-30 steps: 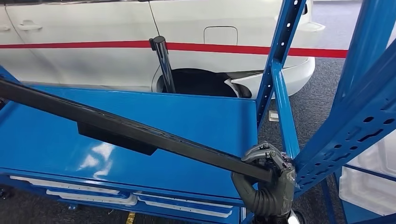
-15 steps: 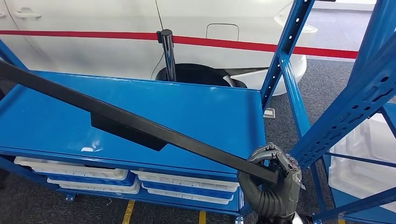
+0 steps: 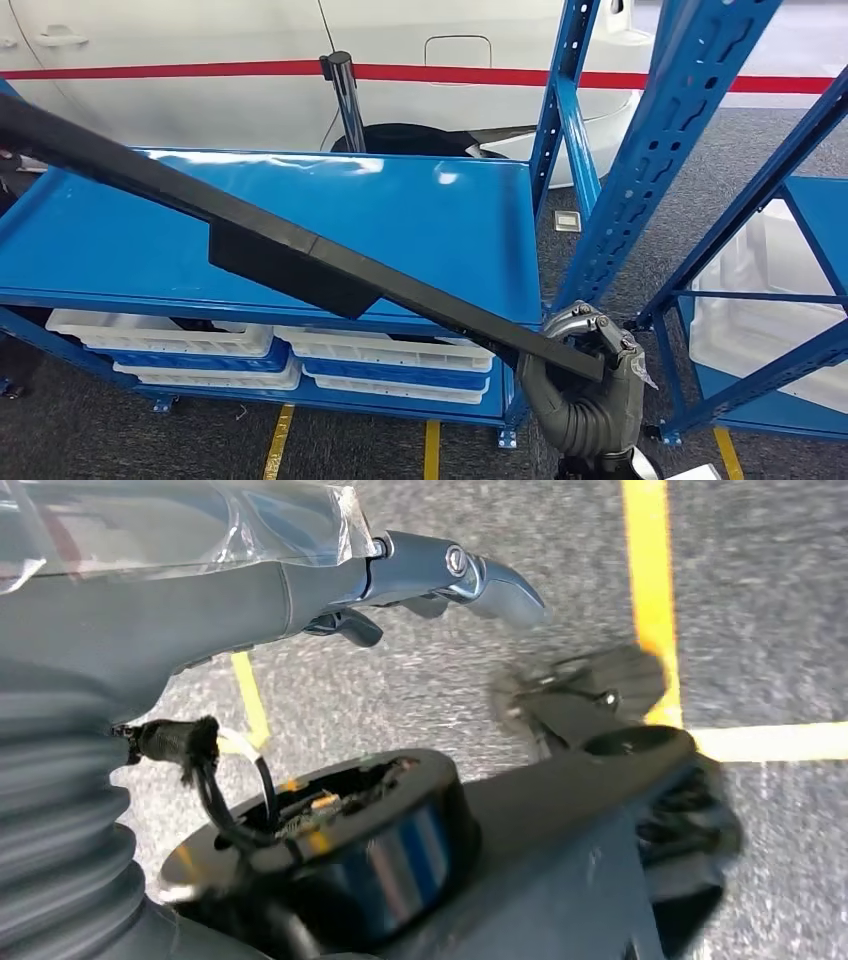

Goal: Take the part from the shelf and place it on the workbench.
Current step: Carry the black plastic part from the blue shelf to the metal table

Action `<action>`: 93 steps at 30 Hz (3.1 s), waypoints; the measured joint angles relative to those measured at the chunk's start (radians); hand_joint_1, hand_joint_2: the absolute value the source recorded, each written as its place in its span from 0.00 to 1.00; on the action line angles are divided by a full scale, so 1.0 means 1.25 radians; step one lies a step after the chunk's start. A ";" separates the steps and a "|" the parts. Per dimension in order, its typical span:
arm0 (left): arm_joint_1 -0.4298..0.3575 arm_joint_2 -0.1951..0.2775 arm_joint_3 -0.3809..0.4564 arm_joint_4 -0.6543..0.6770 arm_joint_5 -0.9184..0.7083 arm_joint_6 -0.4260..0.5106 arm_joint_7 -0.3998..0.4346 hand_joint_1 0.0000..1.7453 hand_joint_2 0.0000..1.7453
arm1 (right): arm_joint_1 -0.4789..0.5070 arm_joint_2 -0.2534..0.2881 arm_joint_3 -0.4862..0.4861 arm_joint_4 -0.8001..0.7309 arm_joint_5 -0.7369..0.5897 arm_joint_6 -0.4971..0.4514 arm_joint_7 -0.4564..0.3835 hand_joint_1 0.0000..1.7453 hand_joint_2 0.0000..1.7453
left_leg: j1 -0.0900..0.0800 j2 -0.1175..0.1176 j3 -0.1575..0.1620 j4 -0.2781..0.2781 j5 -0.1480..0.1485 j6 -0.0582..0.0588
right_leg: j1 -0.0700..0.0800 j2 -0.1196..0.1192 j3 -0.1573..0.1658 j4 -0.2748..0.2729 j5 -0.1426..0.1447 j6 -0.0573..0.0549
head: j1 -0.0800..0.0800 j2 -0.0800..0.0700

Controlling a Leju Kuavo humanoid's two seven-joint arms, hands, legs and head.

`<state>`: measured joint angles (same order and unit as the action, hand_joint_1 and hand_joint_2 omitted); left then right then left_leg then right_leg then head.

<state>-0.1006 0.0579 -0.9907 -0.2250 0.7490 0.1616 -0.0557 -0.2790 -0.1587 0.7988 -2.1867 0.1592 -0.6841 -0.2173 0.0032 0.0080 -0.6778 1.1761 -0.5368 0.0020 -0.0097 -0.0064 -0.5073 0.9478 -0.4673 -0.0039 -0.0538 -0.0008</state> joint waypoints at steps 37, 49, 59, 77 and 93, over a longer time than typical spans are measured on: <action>-0.003 0.012 -0.008 0.001 0.008 -0.009 -0.018 0.00 1.00 | 0.043 -0.045 0.039 0.002 -0.105 0.091 -0.085 1.00 1.00 | -0.006 0.032 0.108 -0.145 0.072 0.017 | 0.000 -0.065 -0.008 0.008 -0.002 0.020 | -0.002 0.000; -0.002 0.013 -0.010 0.001 0.018 -0.011 -0.009 0.00 1.00 | 0.074 -0.050 0.040 -0.001 -0.130 0.095 -0.110 1.00 1.00 | -0.004 -0.049 0.119 -0.197 0.102 0.047 | -0.002 0.003 -0.102 0.225 -0.097 0.047 | -0.001 0.000; -0.001 0.015 -0.011 0.002 0.023 0.005 -0.017 0.00 1.00 | 0.109 -0.054 0.035 -0.014 -0.152 0.097 -0.149 1.00 1.00 | 0.000 -0.063 0.061 -0.112 0.067 0.006 | -0.011 0.021 -0.016 0.018 -0.003 0.017 | -0.004 0.000; -0.007 0.017 -0.012 0.002 0.018 -0.006 -0.003 0.00 1.00 | 0.158 -0.052 0.034 -0.016 -0.163 0.134 -0.169 1.00 1.00 | -0.008 -0.025 0.100 -0.191 0.113 0.049 | -0.001 -0.003 -0.088 0.220 -0.130 0.039 | -0.001 0.000; -0.007 0.015 -0.027 0.002 -0.002 -0.014 -0.059 0.00 1.00 | 0.168 -0.045 0.034 -0.012 -0.171 0.161 -0.134 1.00 1.00 | 0.001 -0.019 -0.035 0.057 0.011 0.000 | -0.004 -0.016 -0.017 0.026 -0.010 0.004 | -0.004 0.000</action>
<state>-0.1093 0.0761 -1.0245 -0.2220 0.7467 0.1445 -0.1300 -0.0684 -0.2153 0.8415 -2.2012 -0.0545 -0.4828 -0.3850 0.0044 -0.0162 -0.7215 1.2476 -0.5231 0.0017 -0.0143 -0.0259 -0.5281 0.9798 -0.4800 0.0010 -0.0591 -0.0008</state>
